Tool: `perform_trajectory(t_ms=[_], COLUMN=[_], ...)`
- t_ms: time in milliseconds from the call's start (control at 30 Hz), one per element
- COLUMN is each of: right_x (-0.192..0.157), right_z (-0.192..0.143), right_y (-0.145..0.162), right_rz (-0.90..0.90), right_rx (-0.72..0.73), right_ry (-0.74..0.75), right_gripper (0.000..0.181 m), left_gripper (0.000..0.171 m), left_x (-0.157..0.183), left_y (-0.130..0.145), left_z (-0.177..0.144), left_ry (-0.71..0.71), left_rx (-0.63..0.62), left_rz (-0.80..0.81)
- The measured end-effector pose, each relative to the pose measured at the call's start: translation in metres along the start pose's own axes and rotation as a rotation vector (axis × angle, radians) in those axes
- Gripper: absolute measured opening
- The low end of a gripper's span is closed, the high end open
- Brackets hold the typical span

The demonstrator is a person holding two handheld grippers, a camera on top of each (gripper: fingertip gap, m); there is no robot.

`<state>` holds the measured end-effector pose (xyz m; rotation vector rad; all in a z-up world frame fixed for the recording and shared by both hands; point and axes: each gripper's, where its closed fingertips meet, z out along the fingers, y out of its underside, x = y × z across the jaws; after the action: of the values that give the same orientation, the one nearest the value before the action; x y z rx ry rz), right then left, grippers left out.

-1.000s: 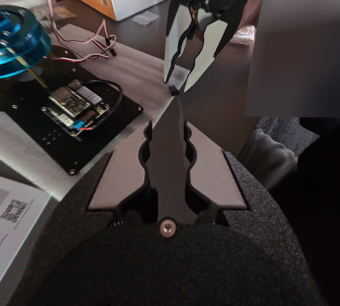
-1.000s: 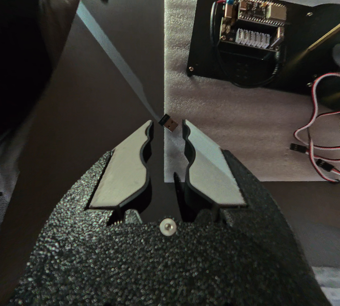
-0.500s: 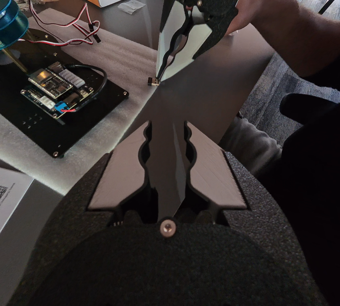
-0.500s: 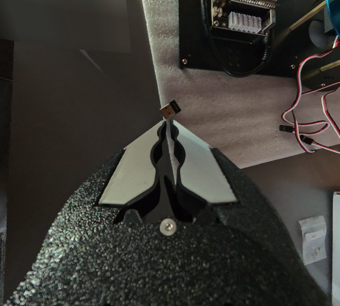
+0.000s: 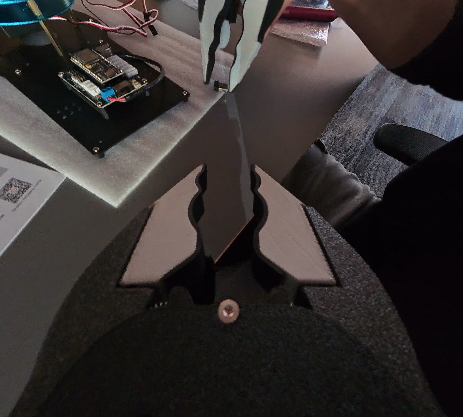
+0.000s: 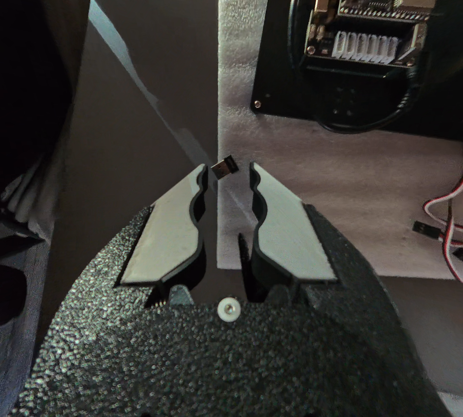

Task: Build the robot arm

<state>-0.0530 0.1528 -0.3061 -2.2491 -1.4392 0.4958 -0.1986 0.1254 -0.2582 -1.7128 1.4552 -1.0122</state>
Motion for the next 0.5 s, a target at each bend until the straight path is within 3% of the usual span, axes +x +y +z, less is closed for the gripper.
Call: perform_trajectory(t_ms=[67,267,400,500], right_x=[0.004,0.011,0.070,0.091], right_z=[0.001,-0.007,-0.022,-0.017], right_y=[0.000,-0.003,-0.001,0.017], right_rz=[-0.018,-0.039,-0.013,0.063], right_rx=[-0.013,-0.015,0.052,0.068], right_ry=[-0.002,0.004,0.244,0.310], right_gripper=[0.022,0.020,0.020,0.021], left_gripper=[0.033,0.033,0.033,0.033], left_x=[0.002,-0.001,-0.008,-0.025], left_y=[0.003,0.001,-0.013,-0.016], left_z=[-0.003,-0.004,0.001,0.008], left_ry=[0.000,-0.028,-0.056,-0.117], left_rx=[0.012,0.051,0.050,-0.013], left_rz=[-0.017,-0.047,-0.023,0.016])
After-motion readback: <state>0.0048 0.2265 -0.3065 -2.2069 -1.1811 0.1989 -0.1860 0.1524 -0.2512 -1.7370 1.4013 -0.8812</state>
